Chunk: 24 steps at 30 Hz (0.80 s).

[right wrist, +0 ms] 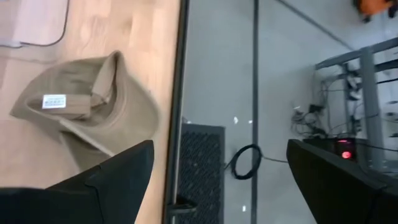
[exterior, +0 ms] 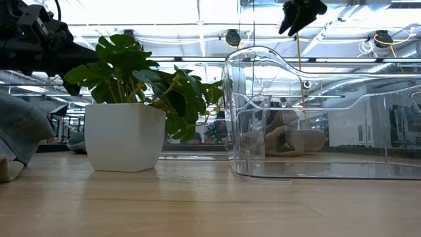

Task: Pick & Place hat
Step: Put the top left brown cap into the bottom transparent bin

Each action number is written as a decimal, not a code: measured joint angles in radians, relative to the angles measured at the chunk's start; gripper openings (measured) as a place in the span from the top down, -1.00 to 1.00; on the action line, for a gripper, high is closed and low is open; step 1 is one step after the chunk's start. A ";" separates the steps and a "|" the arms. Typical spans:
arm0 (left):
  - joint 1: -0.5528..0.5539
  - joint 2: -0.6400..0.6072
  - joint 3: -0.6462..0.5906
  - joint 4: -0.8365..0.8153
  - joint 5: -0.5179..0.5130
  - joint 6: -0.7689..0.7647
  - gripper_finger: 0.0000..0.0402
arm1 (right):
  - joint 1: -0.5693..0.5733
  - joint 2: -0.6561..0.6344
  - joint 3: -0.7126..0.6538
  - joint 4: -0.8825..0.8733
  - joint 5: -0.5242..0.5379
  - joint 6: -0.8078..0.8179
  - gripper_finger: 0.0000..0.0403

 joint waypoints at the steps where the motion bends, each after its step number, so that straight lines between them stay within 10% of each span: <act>1: 0.000 0.000 0.000 0.000 0.000 0.000 0.62 | 0.000 0.008 0.000 -0.004 -0.001 0.004 -0.77; 24: 0.000 0.000 0.000 0.000 0.000 -0.001 0.62 | 0.031 0.058 -0.292 0.081 -0.128 0.075 -0.77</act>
